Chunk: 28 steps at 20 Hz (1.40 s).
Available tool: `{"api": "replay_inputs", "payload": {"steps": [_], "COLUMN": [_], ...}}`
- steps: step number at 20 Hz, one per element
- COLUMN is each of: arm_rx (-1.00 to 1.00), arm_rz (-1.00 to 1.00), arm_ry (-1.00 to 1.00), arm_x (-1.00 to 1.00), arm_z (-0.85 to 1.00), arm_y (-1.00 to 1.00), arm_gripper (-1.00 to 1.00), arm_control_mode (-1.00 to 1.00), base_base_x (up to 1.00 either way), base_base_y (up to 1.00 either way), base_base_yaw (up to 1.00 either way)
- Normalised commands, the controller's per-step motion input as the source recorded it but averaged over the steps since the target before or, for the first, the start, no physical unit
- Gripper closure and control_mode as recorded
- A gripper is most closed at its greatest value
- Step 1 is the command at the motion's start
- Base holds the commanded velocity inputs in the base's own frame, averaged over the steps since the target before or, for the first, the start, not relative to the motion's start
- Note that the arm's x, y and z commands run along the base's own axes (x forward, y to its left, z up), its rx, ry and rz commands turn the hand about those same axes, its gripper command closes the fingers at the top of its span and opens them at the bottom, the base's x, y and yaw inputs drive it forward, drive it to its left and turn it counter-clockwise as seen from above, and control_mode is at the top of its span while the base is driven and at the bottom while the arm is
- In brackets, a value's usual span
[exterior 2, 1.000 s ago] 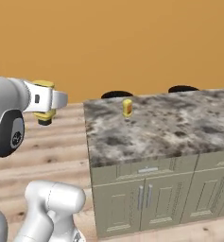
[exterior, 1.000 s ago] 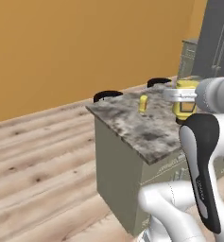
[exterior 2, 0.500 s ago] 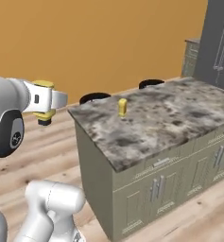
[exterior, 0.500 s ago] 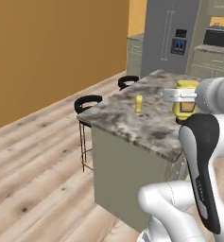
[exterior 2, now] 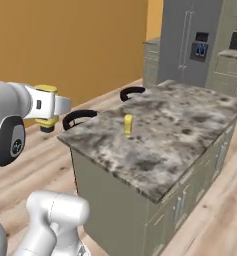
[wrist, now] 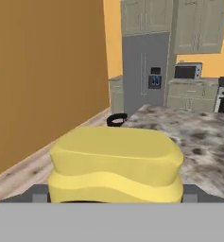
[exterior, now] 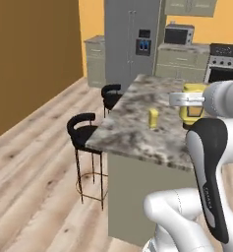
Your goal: The dining table condiment station is running low on mustard. Refill the condiment station by opening the cabinet and taking the mustard from the cabinet and placing it on the dining table.
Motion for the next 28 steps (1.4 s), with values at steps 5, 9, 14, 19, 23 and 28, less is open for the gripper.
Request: {"api": "replay_inputs", "payload": {"steps": [5,9,14,19,23,28], "arm_rx": [0.00,0.00,0.00,0.00,0.00,0.00], "arm_rz": [0.00,0.00,0.00,0.00,0.00,0.00], "arm_ry": [0.00,0.00,0.00,0.00,0.00,0.00], "arm_x": [0.00,0.00,0.00,0.00,0.00,0.00], "arm_z": [0.00,0.00,0.00,0.00,0.00,0.00], "arm_y": [0.00,0.00,0.00,0.00,0.00,0.00], "arm_gripper": [1.00,1.00,1.00,1.00,1.00,1.00], "arm_control_mode": [1.00,1.00,1.00,1.00,1.00,1.00], "base_base_x": [0.34,0.06,0.03,0.11,0.14,0.12], "base_base_y": [0.82,0.54,0.40,0.46,0.60,0.56], "base_base_yaw": [-0.52,-0.51,-0.49,-0.45,-0.42,-0.39]}}
